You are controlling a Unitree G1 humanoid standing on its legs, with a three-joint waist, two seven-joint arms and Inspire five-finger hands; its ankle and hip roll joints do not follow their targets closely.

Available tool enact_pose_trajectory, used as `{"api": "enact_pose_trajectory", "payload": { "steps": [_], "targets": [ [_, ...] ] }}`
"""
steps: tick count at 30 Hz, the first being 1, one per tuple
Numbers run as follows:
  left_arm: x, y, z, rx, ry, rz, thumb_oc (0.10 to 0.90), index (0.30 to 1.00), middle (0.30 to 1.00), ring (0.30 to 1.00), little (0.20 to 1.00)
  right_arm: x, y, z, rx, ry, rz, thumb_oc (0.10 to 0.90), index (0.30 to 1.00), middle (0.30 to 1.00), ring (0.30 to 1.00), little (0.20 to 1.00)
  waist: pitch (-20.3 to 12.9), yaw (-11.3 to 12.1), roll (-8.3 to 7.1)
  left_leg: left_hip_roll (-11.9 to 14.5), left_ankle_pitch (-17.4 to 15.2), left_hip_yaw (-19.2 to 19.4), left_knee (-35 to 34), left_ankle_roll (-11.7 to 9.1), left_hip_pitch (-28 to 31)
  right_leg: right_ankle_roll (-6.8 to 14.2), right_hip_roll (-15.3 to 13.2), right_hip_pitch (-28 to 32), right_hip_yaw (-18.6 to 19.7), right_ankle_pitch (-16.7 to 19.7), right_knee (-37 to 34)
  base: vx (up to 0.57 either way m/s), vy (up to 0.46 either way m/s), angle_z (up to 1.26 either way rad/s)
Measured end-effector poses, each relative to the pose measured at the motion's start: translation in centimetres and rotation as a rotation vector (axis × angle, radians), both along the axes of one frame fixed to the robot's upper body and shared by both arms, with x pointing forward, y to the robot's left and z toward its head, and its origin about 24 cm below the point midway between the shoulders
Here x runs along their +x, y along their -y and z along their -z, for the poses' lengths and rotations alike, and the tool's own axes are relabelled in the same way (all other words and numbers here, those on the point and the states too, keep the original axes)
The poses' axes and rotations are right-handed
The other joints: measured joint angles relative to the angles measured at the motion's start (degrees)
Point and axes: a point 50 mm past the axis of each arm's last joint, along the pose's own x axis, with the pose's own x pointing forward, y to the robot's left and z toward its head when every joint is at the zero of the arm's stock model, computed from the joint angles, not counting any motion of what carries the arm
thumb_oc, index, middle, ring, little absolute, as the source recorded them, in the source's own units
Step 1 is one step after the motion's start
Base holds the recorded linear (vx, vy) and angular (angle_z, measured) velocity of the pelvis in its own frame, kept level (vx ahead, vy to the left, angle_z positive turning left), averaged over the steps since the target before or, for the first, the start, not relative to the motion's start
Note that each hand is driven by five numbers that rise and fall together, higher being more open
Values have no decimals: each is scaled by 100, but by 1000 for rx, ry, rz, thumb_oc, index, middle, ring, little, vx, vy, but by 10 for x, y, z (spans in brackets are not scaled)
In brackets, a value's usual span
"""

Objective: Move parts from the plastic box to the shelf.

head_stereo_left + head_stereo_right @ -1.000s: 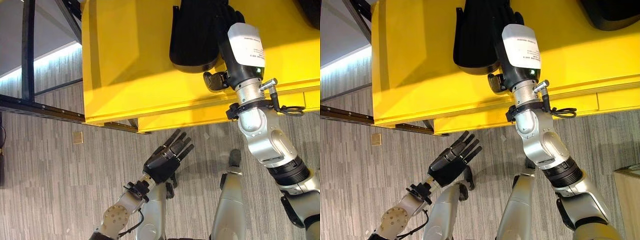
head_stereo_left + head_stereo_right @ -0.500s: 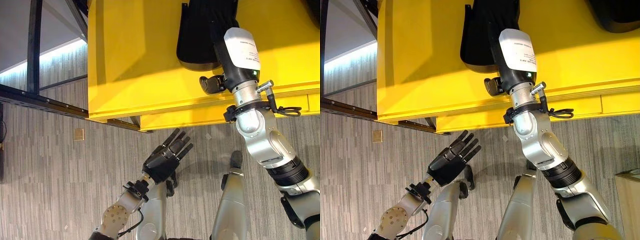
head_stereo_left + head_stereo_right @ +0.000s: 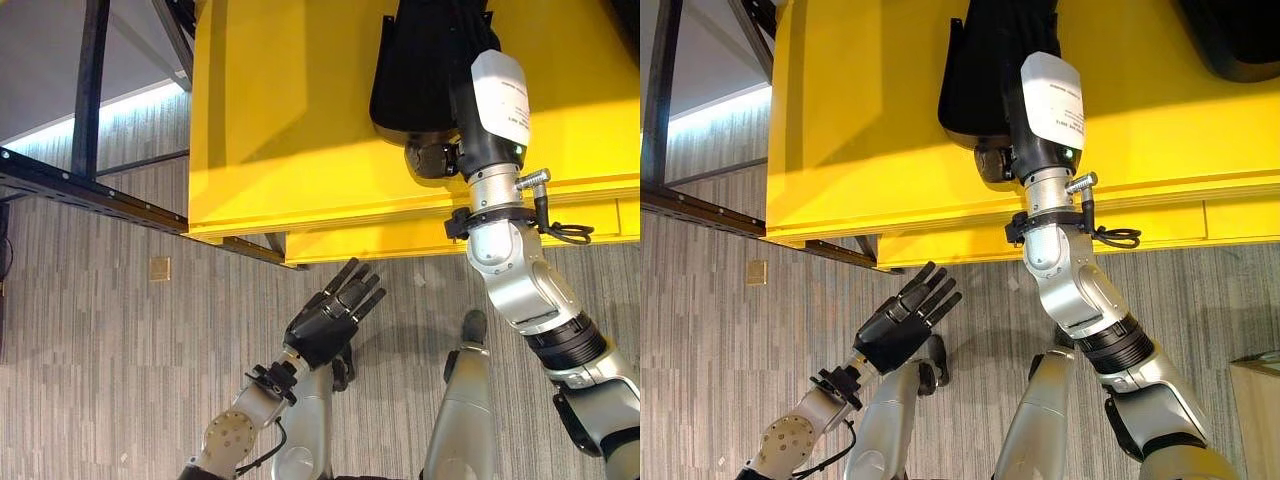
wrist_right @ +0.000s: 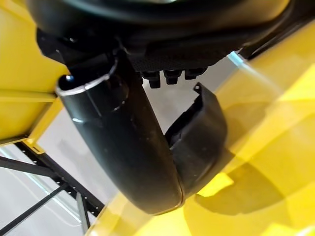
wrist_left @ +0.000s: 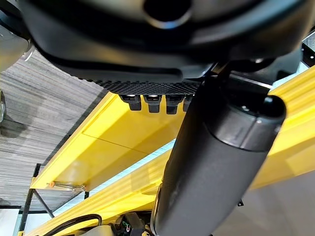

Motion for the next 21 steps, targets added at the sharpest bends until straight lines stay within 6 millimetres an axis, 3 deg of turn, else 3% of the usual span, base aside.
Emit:
{"api": "enact_pose_trajectory", "payload": {
  "steps": [21],
  "targets": [
    [-3, -2, 3, 3, -14, -2, 900, 1000, 1000, 1000, 1000, 3, 14, -5, -54, 50, 103, 900, 1000, 1000, 1000, 1000, 0, 34, 0, 7, -52, -65, 144, 24, -164, 35, -16, -79, -44, -32, 107, 1, -2, 1]
  ]
}}
